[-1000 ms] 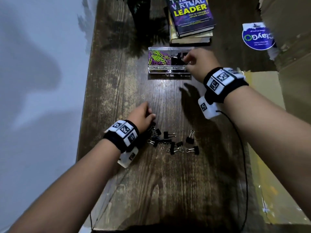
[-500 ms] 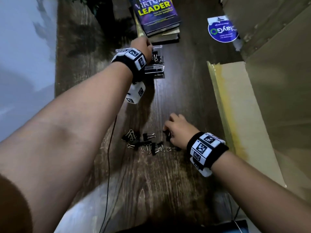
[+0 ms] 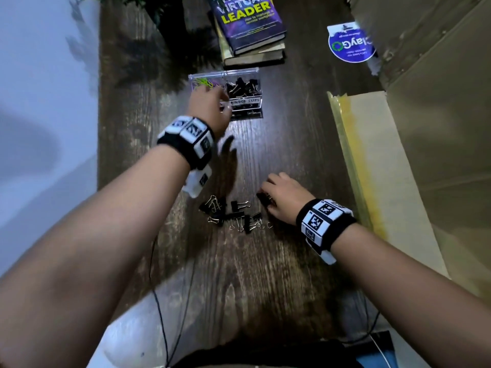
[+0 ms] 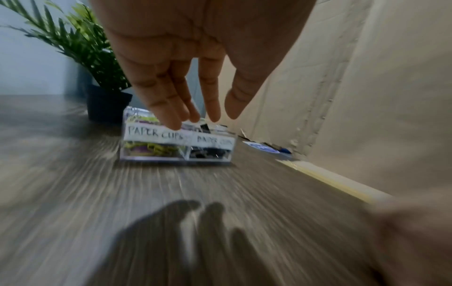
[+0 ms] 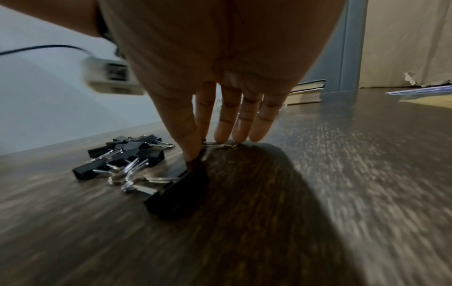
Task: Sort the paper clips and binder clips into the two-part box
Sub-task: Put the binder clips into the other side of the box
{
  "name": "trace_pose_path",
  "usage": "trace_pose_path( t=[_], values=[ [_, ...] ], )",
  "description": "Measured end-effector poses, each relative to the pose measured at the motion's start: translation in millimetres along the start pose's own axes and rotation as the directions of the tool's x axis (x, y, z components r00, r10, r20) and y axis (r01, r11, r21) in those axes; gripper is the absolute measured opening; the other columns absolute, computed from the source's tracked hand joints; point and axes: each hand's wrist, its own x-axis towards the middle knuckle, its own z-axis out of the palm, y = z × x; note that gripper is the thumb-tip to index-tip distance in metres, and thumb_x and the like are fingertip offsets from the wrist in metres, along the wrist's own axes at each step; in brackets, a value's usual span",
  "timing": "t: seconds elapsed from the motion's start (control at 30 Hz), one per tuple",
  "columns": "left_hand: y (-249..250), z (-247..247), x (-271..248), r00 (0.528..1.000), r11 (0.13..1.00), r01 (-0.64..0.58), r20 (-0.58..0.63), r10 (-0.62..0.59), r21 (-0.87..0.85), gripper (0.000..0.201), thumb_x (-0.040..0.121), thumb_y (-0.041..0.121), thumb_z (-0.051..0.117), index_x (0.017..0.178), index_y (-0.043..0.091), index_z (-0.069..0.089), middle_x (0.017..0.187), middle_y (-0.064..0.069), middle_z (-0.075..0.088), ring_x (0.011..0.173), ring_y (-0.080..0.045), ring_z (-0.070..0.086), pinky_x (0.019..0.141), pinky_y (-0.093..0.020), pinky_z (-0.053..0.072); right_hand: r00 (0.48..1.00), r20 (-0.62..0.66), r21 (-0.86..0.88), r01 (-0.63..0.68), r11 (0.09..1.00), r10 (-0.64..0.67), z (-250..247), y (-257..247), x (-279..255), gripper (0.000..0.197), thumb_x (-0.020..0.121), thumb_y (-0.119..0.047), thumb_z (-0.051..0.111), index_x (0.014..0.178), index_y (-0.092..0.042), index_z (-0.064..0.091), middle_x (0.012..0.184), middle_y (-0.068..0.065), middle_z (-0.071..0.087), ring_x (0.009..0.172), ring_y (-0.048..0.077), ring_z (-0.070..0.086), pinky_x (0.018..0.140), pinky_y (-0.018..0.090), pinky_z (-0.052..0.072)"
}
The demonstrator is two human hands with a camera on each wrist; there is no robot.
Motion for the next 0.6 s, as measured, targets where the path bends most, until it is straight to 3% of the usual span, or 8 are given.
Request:
trace_pose_path(
  t=[0.07,0.17,0.23,0.3,0.37,0.47,0.6],
  values=[
    [-8,6,-47,0.996,0.998,-0.025,0.089,0.03,-0.06,0.023,0.083,0.025,0.059,0.102,0.014,0.065,0.106,-0.014,0.059,0.098,-0.03,0.057,0.088,-0.035,0.045,1.0,0.006,-0.004,0.004,1.0,-0.004,2,-2,-1,0.036,0.085,-0.02,0.061,0.119,-0.014,0.052,0.121,0.004,0.048,0.115,0.024,0.042,0.098,0.036,0.038],
    [-7,14,-122,0.964,0.993,-0.058,0.252,0.083,-0.108,0.015,0.086,0.026,0.061,0.1,0.02,0.062,0.102,0.0,0.054,0.09,-0.015,0.055,0.082,-0.028,0.048,0.999,-0.005,0.071,-0.05,0.996,0.051,2,-3,-3,0.031,0.083,-0.021,0.064,0.11,-0.011,0.054,0.116,0.006,0.051,0.112,0.024,0.044,0.096,0.033,0.038],
    [1,23,-162,0.945,0.986,-0.107,0.294,0.142,-0.131,0.015,0.086,0.026,0.062,0.1,0.019,0.062,0.102,0.001,0.054,0.093,-0.014,0.053,0.086,-0.03,0.049,0.99,-0.009,0.257,-0.137,0.957,0.144,2,-1,-11,0.024,0.079,-0.018,0.067,0.099,-0.015,0.054,0.104,0.003,0.055,0.103,0.021,0.051,0.089,0.029,0.041],
    [10,37,-187,0.928,0.984,-0.133,0.334,0.165,-0.116,0.026,0.084,0.028,0.064,0.106,0.015,0.062,0.106,-0.003,0.054,0.102,-0.018,0.052,0.093,-0.036,0.047,0.968,-0.004,0.47,-0.219,0.855,0.251,4,1,-22,0.024,0.075,-0.011,0.068,0.091,-0.022,0.054,0.088,-0.001,0.06,0.088,0.02,0.06,0.081,0.028,0.047],
    [17,51,-200,0.906,0.991,-0.12,0.401,0.135,-0.063,0.039,0.083,0.032,0.066,0.116,0.013,0.058,0.114,-0.005,0.051,0.112,-0.021,0.048,0.099,-0.036,0.043,0.957,0.0,0.577,-0.238,0.781,0.291,7,4,-34,0.028,0.074,-0.008,0.068,0.094,-0.024,0.057,0.082,-0.001,0.065,0.08,0.02,0.064,0.078,0.028,0.05],
    [20,62,-207,0.884,0.991,-0.133,0.45,0.129,-0.023,0.047,0.082,0.028,0.067,0.122,0.008,0.053,0.119,-0.01,0.046,0.113,-0.027,0.048,0.1,-0.039,0.042,0.964,0.007,0.51,-0.231,0.828,0.265,11,7,-46,0.033,0.08,-0.01,0.065,0.109,-0.026,0.062,0.095,-0.001,0.069,0.088,0.016,0.065,0.082,0.023,0.048],
    [22,56,-208,0.898,0.99,-0.14,0.42,0.129,-0.006,0.035,0.086,0.019,0.062,0.116,0.002,0.053,0.118,-0.013,0.043,0.103,-0.031,0.053,0.093,-0.036,0.044,0.964,-0.067,0.411,-0.21,0.887,0.259,19,0,-52,0.029,0.084,-0.009,0.06,0.111,-0.019,0.064,0.116,0.0,0.063,0.108,0.017,0.058,0.096,0.022,0.04]
  ],
)
